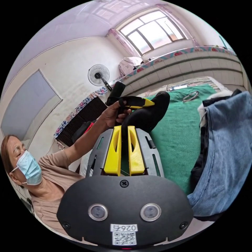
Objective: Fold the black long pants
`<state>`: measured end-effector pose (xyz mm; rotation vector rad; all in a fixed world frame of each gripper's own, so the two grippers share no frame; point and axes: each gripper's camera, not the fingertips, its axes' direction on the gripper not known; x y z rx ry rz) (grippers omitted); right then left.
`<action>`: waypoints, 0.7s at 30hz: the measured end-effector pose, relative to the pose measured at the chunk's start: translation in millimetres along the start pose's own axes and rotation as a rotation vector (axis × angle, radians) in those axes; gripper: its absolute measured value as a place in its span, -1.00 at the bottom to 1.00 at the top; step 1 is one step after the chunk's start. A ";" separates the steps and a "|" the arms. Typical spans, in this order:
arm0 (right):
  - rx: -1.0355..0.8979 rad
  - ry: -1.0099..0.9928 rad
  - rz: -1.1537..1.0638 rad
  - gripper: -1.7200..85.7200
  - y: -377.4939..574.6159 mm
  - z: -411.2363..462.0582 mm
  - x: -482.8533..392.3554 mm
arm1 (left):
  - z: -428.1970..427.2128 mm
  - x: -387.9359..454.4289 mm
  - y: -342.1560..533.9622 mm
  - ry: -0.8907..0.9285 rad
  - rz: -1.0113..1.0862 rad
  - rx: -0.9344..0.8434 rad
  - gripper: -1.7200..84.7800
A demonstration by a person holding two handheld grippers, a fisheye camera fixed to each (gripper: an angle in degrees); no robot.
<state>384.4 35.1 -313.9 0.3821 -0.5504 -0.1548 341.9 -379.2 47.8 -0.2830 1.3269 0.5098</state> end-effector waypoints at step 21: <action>-0.470 -0.209 -0.271 -0.90 -72.6 393.0 -158.2 | -399.5 -128.6 289.1 -0.118 -0.349 0.460 -0.89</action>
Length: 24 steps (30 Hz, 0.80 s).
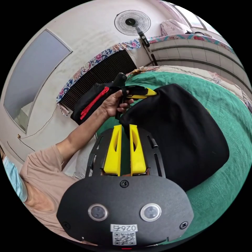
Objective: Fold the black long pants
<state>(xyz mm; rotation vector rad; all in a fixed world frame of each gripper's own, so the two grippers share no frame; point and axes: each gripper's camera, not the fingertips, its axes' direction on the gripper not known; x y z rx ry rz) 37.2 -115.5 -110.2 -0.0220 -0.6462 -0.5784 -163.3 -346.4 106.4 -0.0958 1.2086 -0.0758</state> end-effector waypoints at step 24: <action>-0.296 0.060 0.077 -0.98 -1.6 59.2 24.3 | -21.3 112.4 82.7 -0.356 0.221 -0.048 -0.98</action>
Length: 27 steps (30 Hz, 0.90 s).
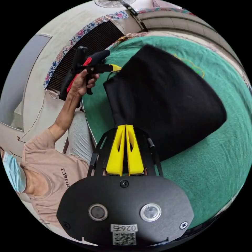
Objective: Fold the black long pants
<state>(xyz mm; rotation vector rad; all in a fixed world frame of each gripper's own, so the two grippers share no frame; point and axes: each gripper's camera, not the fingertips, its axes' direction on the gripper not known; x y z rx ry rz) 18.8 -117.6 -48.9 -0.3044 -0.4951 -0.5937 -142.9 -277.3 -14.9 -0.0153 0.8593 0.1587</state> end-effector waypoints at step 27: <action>0.853 0.836 -0.030 -0.98 104.1 -60.6 -86.7 | -59.5 188.4 99.8 -0.200 0.673 0.529 -0.98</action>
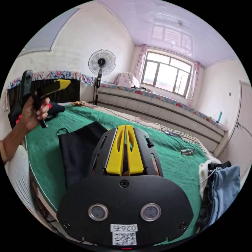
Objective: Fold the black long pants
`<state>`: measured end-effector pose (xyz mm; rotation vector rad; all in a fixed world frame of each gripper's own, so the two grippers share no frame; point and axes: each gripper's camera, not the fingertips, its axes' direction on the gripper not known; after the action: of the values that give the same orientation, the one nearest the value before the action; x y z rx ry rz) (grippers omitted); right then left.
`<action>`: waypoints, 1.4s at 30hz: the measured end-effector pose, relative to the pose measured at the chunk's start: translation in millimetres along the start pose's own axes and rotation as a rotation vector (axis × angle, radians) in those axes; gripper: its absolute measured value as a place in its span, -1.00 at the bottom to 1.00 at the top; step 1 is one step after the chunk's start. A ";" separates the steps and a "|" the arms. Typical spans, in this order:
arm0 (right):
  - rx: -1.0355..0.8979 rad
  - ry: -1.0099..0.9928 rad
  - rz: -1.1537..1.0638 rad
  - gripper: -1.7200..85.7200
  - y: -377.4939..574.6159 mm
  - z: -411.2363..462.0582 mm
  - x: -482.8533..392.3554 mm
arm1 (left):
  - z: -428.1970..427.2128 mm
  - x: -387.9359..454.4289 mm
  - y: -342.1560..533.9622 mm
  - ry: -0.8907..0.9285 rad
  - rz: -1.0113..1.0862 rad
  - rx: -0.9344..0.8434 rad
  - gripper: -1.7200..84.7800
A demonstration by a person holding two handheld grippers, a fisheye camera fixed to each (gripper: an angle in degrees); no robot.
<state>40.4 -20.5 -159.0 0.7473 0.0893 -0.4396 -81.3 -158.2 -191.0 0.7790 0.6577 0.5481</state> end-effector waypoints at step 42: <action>-0.617 -0.732 0.724 -0.72 114.6 174.3 257.8 | 218.1 -204.0 171.7 0.136 -0.565 -0.735 -0.65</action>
<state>308.6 -155.4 -17.9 -0.0470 -0.6897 0.0426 -98.6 -290.5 126.6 -0.1429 0.6988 0.2814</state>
